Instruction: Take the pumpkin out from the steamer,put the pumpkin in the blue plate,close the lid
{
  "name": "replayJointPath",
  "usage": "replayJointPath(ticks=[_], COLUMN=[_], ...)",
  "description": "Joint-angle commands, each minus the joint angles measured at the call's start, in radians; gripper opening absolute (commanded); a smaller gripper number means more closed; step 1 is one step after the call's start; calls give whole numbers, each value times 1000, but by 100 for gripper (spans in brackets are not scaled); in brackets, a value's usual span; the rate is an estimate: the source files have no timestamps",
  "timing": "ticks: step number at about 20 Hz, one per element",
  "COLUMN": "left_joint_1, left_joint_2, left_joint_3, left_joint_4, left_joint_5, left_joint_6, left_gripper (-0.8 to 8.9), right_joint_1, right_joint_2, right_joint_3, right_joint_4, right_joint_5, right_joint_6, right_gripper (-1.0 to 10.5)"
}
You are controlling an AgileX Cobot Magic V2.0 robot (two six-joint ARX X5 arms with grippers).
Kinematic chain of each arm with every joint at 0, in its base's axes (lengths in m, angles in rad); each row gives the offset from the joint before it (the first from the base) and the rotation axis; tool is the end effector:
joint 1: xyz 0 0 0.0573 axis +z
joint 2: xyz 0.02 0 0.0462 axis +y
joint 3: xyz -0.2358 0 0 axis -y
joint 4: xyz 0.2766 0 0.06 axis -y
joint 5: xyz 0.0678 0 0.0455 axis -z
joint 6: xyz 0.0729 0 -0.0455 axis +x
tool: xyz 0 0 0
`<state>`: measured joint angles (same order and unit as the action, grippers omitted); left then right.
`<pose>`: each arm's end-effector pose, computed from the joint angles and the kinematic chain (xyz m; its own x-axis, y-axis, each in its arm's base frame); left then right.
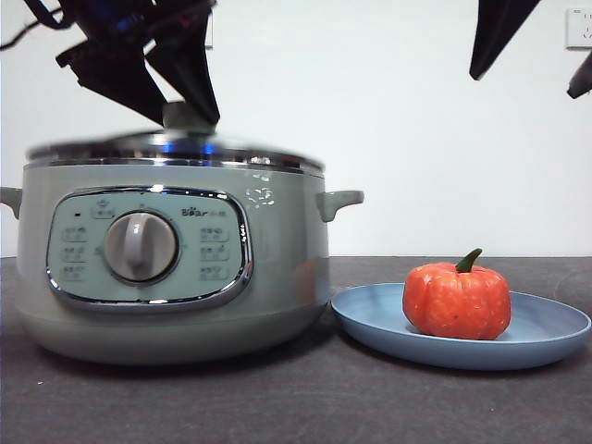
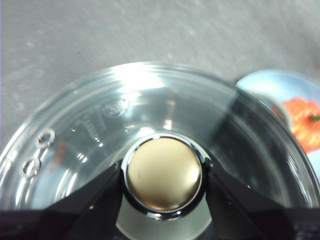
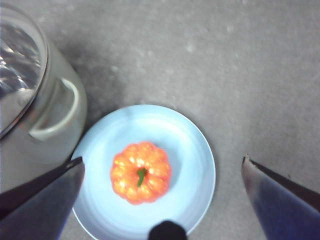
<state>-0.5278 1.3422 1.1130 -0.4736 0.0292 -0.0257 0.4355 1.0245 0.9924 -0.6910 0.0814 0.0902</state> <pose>0.3073 -0.1816 0.2378 0.6442 -0.4093 -0.6461 0.5081 0.8604 -0.0385 0.2574 0.1132 0.2631 0.7118 0.2415 -0.6595 -0.3097 0.9507 0.0140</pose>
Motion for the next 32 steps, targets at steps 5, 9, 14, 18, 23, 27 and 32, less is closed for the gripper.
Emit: replayJointPath(ticks=[5,9,14,18,23,27,32], left_joint_1=[-4,-1,-1,-1,-1,-1,-1], left_joint_2=[18,18,-11,-82,-216,-314,-486], left_joint_3=[8,8,8,8,8,7,-88], left_joint_4=[-59,-59,-50,-64,-158,-177,-109], left_joint_5=[-1,-3,-3,-3,-3,-38,-122], left_joint_6=[5,3,0,-9,31,39,64], left_gripper=[9,574,562,555,-22,-8,-8], right_joint_1=[-3,-3,-3,-3,-3,-3,-2], right_joint_2=[0,0,0,0,-23,-84,-263], right_joint_3=[-6,-6,-6,-6,-6,-8,-106], right_joint_4=[2,2,6,12,16,86,272], right_joint_5=[3,3,3,2,2,-2,-2], right_joint_6=[6,7,6,5,-27,-48,-66], right_gripper=[595,595,595,594,110,-17,-17])
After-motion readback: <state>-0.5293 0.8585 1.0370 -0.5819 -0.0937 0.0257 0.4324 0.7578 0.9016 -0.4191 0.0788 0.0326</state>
